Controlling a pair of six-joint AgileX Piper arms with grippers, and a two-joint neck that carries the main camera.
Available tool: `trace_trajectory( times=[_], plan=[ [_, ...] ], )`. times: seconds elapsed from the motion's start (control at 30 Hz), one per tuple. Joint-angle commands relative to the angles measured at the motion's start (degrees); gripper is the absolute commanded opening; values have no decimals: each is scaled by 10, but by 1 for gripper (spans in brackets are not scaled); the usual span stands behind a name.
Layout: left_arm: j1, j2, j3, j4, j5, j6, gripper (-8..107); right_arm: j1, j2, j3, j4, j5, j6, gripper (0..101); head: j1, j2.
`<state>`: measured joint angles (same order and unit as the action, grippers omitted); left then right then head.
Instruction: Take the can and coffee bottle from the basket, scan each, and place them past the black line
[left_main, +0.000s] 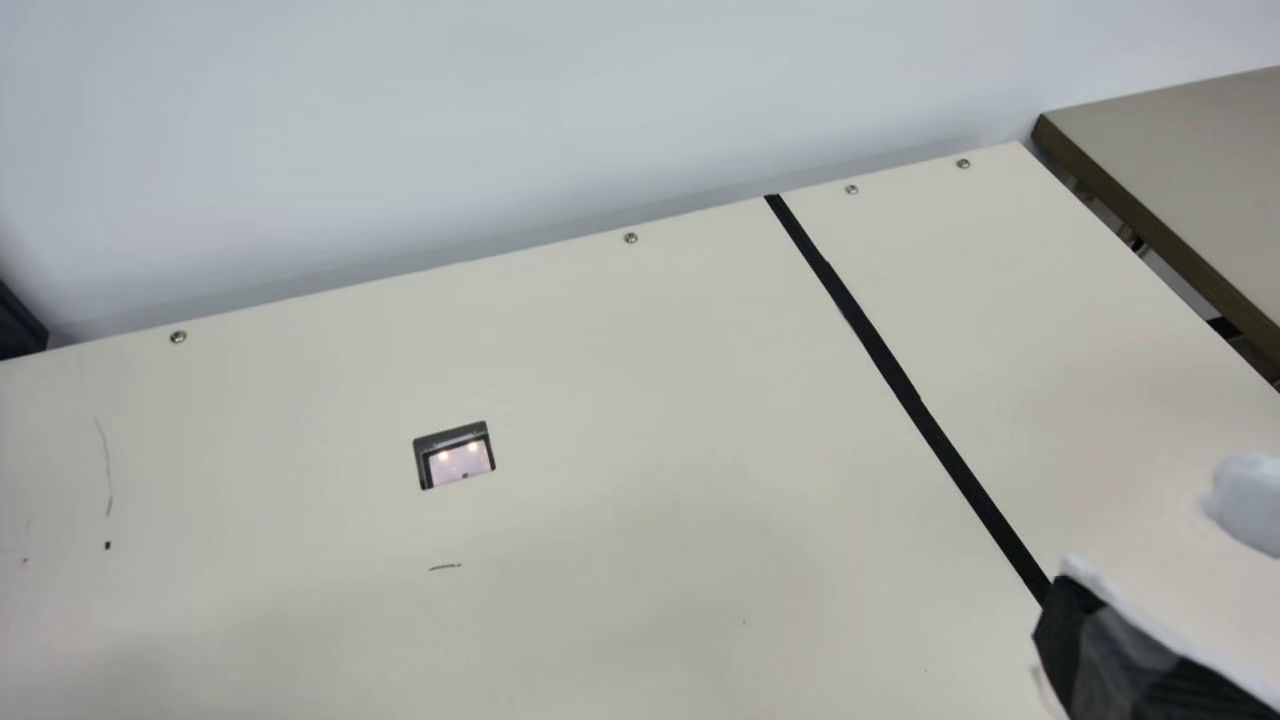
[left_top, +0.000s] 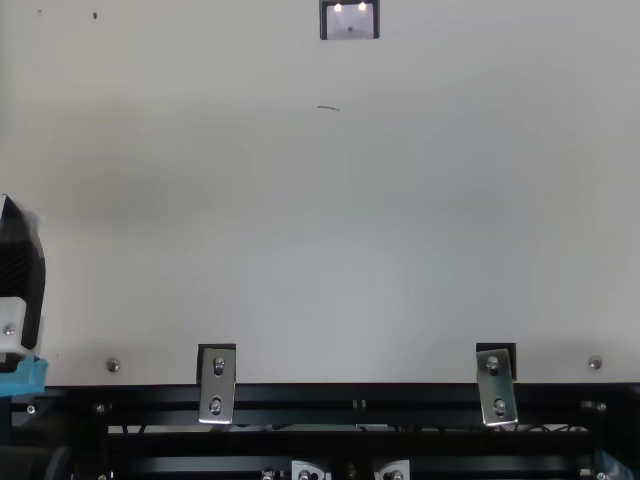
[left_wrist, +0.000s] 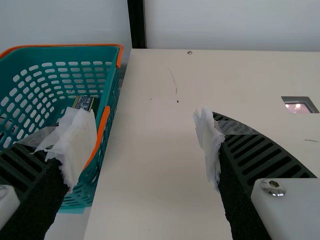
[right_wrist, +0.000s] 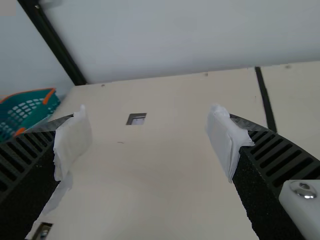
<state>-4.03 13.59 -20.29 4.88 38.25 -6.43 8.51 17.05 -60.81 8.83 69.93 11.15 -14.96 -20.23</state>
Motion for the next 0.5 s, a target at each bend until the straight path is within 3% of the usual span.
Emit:
trace_trajectory(
  times=[0.0,0.47],
  plan=[
    [0,0,0,0,0,0,90,6,2,-1,24,0,15,101,-16,0],
    [0,0,0,0,0,0,90,24,5,37,131,0,32,101,-16,0]
  ],
)
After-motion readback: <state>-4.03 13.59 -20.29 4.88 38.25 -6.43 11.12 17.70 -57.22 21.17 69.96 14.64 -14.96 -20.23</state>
